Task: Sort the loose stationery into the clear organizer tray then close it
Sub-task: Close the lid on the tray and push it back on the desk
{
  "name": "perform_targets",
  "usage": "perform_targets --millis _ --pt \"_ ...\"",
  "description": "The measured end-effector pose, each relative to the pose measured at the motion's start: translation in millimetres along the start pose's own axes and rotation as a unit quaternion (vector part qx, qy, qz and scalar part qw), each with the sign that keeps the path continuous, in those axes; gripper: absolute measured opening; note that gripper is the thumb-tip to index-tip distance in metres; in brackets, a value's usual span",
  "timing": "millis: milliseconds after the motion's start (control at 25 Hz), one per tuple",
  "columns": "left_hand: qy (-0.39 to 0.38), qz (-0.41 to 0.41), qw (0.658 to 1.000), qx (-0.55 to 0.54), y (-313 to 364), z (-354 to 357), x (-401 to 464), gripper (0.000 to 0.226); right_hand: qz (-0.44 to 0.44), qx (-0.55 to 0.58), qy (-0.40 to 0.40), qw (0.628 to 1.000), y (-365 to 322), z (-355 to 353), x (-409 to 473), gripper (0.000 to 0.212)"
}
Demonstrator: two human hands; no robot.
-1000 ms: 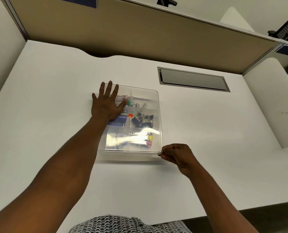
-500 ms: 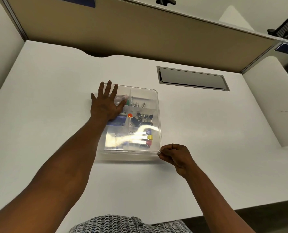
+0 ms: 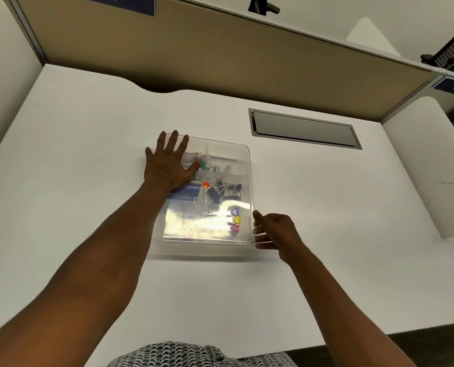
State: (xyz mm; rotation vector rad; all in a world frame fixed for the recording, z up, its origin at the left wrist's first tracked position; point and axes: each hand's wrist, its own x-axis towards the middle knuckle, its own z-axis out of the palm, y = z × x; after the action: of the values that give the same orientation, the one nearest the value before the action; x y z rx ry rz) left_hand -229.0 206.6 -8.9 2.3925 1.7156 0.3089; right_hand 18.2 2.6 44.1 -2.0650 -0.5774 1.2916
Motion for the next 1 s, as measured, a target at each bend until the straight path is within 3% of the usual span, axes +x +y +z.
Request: perform_targets --millis 200,400,600,720,1000 --pt "-0.004 0.0 1.0 0.001 1 -1 0 0.08 -0.047 -0.029 0.026 0.998 -43 8 36 0.048" --pt "-0.015 -0.005 1.0 -0.008 2 -3 -2 0.08 -0.052 -0.133 0.065 0.988 -88 16 75 0.074" --pt "-0.017 -0.01 1.0 -0.016 1 -2 -1 0.082 -0.03 -0.258 0.011 0.966 -129 21 109 0.091" --pt "-0.022 -0.011 1.0 -0.019 0 -1 -1 0.083 0.01 -0.281 -0.038 0.959 -143 19 122 0.088" --pt "-0.009 -0.015 0.999 -0.027 2 2 0 0.083 0.005 -0.347 -0.089 0.934 -157 12 139 0.086"
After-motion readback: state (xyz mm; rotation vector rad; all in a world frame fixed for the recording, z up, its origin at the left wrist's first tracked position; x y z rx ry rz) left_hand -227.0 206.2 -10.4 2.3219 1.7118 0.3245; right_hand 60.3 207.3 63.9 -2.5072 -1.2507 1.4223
